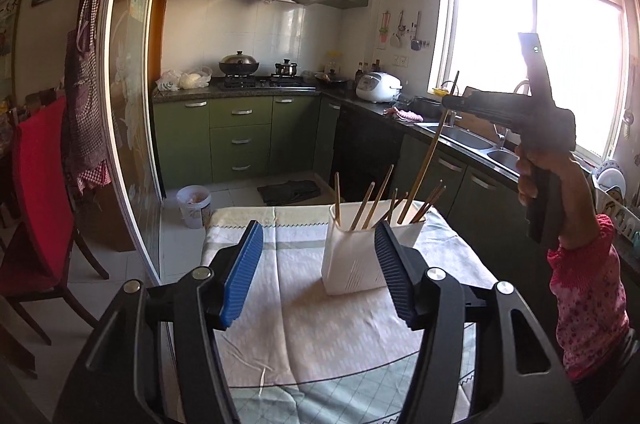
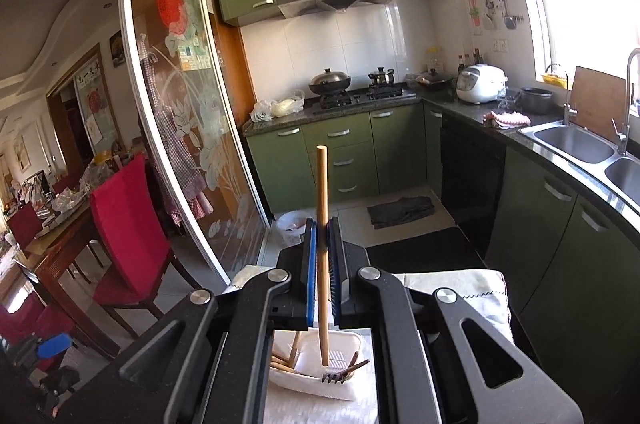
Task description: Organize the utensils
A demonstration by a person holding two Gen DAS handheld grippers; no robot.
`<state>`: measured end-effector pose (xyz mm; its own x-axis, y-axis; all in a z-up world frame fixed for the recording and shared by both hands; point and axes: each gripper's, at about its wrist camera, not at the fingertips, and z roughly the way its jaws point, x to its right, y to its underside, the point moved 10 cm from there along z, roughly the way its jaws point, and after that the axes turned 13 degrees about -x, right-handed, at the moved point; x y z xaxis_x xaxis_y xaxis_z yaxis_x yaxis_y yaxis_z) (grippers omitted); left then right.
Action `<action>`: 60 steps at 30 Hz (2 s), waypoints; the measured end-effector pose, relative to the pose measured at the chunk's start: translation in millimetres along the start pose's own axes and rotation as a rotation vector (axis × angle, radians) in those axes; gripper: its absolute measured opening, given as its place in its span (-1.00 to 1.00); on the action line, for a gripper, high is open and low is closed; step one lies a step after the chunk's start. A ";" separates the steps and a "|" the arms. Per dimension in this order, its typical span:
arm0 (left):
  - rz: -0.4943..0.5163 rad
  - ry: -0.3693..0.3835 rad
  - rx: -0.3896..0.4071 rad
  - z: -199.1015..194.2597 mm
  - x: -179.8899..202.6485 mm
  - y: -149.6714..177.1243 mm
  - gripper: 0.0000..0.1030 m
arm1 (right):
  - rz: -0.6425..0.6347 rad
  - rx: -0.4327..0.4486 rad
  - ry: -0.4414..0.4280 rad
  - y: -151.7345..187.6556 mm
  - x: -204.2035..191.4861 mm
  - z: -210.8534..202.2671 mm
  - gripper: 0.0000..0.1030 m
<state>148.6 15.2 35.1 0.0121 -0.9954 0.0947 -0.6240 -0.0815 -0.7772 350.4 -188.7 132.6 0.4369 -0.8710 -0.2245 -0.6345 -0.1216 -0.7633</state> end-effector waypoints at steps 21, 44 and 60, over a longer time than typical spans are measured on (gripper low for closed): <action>-0.056 -0.030 0.038 10.5 -10.1 73.7 0.73 | -0.099 -0.111 0.095 102.4 -22.0 78.4 -0.50; 0.010 0.006 0.013 -1.3 38.3 123.1 0.86 | -0.032 0.037 0.116 319.8 10.1 -107.5 0.70; 0.034 0.008 0.076 -40.2 54.2 126.2 0.86 | -0.041 0.144 0.226 328.8 -3.0 -172.1 0.91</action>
<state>39.1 -47.0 -32.8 -0.0141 -0.9973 0.0724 -0.5632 -0.0519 -0.8247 30.8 -308.1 -13.5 0.2964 -0.9530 -0.0633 -0.5154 -0.1038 -0.8507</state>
